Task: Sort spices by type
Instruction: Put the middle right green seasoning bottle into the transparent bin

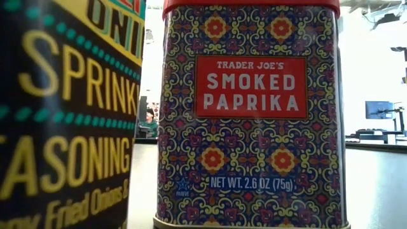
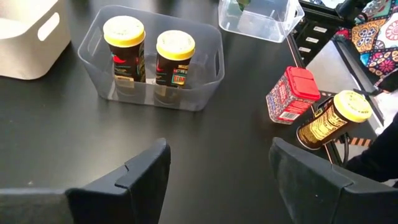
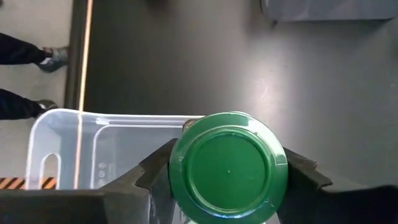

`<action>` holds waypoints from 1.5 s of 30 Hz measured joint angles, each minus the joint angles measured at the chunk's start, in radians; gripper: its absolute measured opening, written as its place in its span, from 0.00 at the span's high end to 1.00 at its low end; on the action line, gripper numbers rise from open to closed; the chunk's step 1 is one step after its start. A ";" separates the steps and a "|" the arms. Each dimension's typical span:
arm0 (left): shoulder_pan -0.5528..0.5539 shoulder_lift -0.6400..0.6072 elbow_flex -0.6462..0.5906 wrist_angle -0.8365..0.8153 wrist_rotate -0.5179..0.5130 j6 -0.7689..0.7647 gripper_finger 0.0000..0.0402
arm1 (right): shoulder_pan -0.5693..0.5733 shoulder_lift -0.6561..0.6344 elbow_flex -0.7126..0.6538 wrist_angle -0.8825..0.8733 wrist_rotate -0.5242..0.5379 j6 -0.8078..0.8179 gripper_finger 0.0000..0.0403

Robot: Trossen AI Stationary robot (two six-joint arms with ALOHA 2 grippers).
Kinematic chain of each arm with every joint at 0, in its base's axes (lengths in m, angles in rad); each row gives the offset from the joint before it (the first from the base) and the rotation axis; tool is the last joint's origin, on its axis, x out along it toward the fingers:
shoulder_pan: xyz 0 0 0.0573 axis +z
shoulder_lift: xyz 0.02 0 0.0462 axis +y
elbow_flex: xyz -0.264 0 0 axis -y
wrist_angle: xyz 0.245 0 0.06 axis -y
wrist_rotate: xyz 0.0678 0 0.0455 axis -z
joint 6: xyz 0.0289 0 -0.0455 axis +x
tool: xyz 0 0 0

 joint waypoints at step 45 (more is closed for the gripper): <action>0.000 0.000 0.000 0.000 -0.017 0.007 0.35 | 0.006 0.029 -0.143 0.173 -0.022 0.018 0.44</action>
